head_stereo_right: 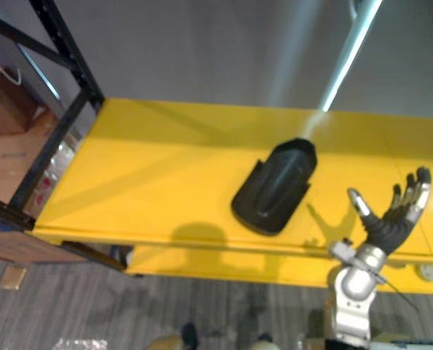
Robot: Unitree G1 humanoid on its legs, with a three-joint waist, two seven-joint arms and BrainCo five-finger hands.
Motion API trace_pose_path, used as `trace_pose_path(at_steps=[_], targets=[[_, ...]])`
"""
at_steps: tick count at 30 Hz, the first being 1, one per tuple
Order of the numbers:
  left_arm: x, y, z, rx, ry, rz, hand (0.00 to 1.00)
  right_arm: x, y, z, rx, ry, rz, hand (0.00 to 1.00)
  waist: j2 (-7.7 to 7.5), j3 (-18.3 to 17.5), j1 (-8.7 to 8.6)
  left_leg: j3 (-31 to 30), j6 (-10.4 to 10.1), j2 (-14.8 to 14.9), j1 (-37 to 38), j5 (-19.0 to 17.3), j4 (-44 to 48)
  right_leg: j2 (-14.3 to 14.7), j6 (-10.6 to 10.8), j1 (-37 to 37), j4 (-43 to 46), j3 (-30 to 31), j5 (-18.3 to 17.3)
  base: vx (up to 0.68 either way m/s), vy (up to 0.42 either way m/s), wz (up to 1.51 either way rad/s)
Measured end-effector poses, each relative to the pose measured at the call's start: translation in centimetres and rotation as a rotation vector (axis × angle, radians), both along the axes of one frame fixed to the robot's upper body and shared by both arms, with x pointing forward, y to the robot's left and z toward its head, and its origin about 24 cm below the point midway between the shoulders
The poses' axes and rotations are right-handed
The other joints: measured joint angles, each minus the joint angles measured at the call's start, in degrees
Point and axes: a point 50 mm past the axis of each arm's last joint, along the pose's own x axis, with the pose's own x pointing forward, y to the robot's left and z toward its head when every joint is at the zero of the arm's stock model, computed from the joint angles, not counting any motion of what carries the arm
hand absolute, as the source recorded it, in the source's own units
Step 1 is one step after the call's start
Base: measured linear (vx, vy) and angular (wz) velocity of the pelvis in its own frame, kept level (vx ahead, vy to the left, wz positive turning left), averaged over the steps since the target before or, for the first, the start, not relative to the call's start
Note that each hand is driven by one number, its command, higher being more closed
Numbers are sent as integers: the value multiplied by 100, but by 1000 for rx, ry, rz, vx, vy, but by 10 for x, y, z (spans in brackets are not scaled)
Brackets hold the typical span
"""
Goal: Walk over and take plastic housings, then place them on the shelf
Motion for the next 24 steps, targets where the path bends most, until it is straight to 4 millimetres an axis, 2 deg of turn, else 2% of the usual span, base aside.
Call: trace_pose_path(at_steps=[2, 5, 7, 10, 13, 15, 16, 17, 19, 21, 24], targets=[[-11, 2, -20, -153, -18, -30, 0, 9, -2, 12, -54, 0, 31, 0, -42, -26, -2, 29, 0, 2, -2, 0, 17, 0, 0, -12, -17, 88, 0, -61, 4, -11], [-21, 2, -56, -458, -82, -209, 0, 26, 1, 32, -172, 45, 116, 0, -135, -84, -49, 33, -1, 11, -22, 0, 78, 6, 8, -9, -35, 100, -6, -69, -10, -5], [-20, -8, -79, -670, -159, -391, 0, 37, 4, 38, -268, 133, 157, 0, -192, -119, -53, 31, -2, 12, -44, 2, 106, 5, 8, -16, -34, 110, -6, -59, -4, 0], [-11, -26, -99, -875, -198, -610, 0, 48, 4, 40, -313, 214, 194, 0, -294, -165, -57, 28, -2, 26, -244, 1, 225, 2, 8, -198, -1, 167, -5, -63, 4, 1], [19, -41, -108, -1001, -212, -853, 0, 57, 4, 59, -357, 181, 191, 0, -248, 96, -94, 33, -2, 167, -737, -208, 890, 34, 8, -513, 217, 295, -4, -122, 19, -6], [50, -47, -107, -1020, -226, -1000, 0, 61, 7, 80, -384, 110, 173, 0, -122, 392, -113, 49, 8, 328, -1152, -396, 1436, 115, 7, -792, 385, 408, -5, -203, 32, -17], [81, -52, -104, -1013, -227, -1123, 0, 65, 11, 97, -393, 47, 161, 0, -39, 670, -182, 46, 34, 410, -1454, -474, 1746, 166, -11, -1040, 527, 475, -15, -218, 45, -17], [93, -53, -101, -1003, -220, -1173, 0, 66, 12, 103, -393, 23, 156, 0, -22, 781, -198, 56, 41, 428, -1539, -486, 1824, 176, -27, -1121, 577, 523, -22, -209, 51, -20], [141, -60, -87, -933, -200, -1346, 0, 69, 14, 120, -374, -53, 123, 0, 14, 1165, -240, 127, 68, 505, -1828, -500, 2065, 181, -39, -1456, 758, 644, 31, -182, 44, -23], [167, -67, -76, -870, -194, -1442, 0, 73, 13, 124, -371, -60, 83, 0, 54, 1310, -233, 198, 111, 519, -1972, -527, 2189, 176, -31, -1661, 883, 745, 51, -125, 56, -20], [191, -76, -63, -796, -198, -1526, 0, 76, 8, 126, -369, -55, 33, 0, 125, 1363, -243, 217, 151, 503, -2128, -548, 2284, 134, 2, -1888, 1052, 839, 69, -46, 41, -10]])
